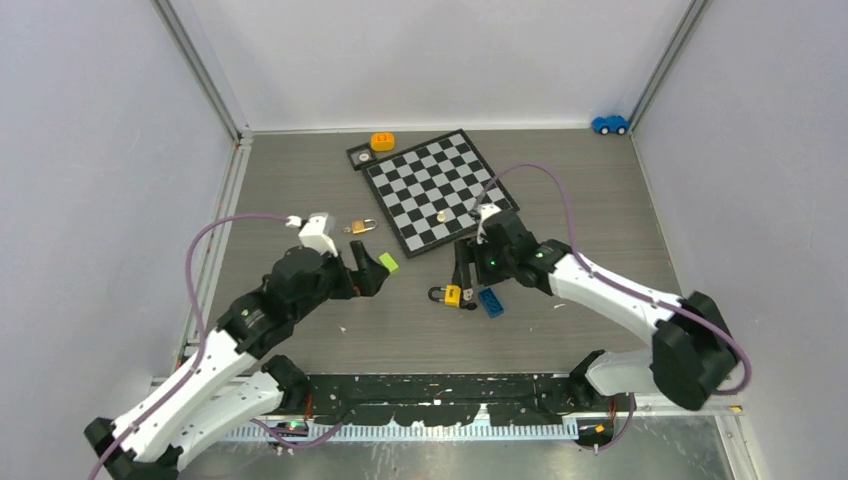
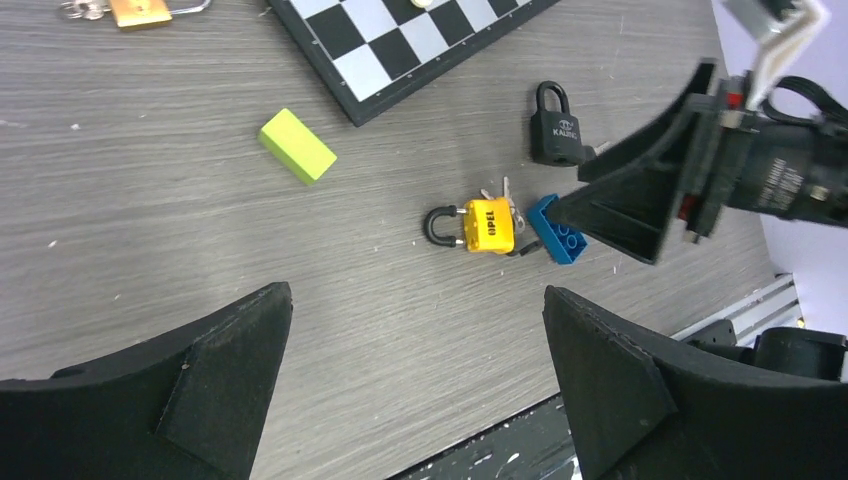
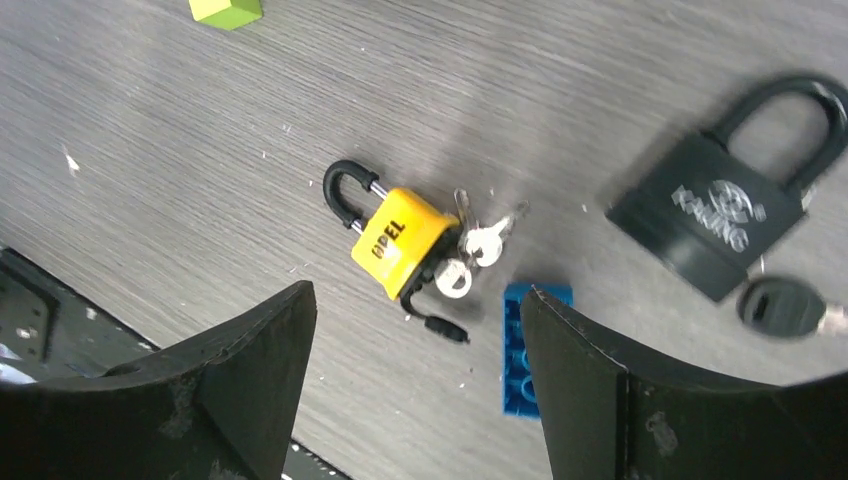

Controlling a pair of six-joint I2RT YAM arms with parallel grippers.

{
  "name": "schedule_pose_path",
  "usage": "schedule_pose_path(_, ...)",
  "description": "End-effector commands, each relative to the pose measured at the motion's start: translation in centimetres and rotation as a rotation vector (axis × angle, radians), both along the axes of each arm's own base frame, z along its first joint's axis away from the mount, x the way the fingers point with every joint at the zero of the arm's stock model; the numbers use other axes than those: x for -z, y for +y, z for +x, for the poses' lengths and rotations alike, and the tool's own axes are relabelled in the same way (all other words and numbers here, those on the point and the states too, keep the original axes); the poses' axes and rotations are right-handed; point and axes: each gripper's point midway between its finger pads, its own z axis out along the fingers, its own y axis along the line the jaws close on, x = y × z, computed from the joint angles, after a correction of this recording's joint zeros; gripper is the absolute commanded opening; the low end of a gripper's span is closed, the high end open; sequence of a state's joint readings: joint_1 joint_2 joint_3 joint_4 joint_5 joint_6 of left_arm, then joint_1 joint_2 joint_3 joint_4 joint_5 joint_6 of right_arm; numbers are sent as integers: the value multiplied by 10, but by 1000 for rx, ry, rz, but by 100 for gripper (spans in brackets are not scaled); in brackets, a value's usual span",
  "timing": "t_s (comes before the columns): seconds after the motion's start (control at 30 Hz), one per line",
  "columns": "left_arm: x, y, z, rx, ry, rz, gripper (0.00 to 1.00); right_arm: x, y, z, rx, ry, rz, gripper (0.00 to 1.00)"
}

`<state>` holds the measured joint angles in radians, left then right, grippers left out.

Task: Lock with the key
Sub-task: Place the key at the center of the board, then pick up the lock from the center of the board.

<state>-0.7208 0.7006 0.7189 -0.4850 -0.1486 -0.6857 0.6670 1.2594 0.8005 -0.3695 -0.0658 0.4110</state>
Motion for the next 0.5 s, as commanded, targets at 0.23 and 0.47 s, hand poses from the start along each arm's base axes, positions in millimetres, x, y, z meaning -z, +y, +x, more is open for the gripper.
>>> schedule_pose_path(0.23,-10,52,-22,-127,-38,34,100,18,40,6,-623,-44,-202,80)
schedule_pose_path(0.47,-12,55,-24,-126,-35,55,100,33,49,-8,-841,-85,-233,80)
